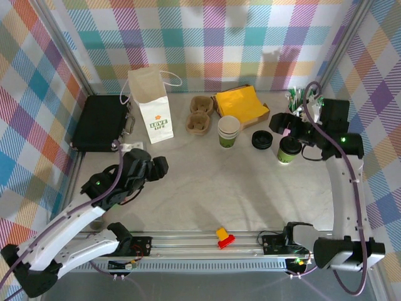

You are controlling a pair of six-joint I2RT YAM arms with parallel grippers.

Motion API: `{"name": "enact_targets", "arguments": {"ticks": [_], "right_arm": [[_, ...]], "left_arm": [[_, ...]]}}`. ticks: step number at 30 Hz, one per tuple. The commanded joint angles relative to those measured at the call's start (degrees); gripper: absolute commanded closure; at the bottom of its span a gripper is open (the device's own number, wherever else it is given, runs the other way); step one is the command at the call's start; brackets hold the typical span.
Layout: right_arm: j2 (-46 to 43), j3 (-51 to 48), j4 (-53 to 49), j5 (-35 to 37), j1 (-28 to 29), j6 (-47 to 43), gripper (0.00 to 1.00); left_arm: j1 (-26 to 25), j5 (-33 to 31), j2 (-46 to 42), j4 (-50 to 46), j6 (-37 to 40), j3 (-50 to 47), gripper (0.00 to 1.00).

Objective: Pack the takeout coffee

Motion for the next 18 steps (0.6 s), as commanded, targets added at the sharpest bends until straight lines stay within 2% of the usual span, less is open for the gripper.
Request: {"name": "enact_targets", "arguments": {"ticks": [1, 4, 9, 13, 18], "right_arm": [[-1.1, -6.6, 12.1, -22.2, -0.4, 7.8, 0.01], [-2.2, -11.5, 17.8, -28.0, -0.4, 12.6, 0.01], [-5.3, -19.2, 22.2, -28.2, -0.3, 11.1, 0.01], [-8.0, -27.2, 28.5, -27.0, 0.0, 11.9, 0.03], [-12.9, -37.1, 34.1, -18.9, 3.0, 9.7, 0.03]], "left_arm": [[0.5, 4.2, 4.6, 4.6, 2.4, 3.0, 0.26], [0.5, 6.9, 11.4, 7.2, 3.6, 5.5, 0.29], [0.5, 7.8, 23.3, 10.4, 6.3, 11.1, 0.30], [0.5, 3.4, 33.3, 12.7, 10.6, 16.2, 0.31], [1.0, -1.6, 45.2, 14.0, 14.3, 24.9, 0.35]]}}
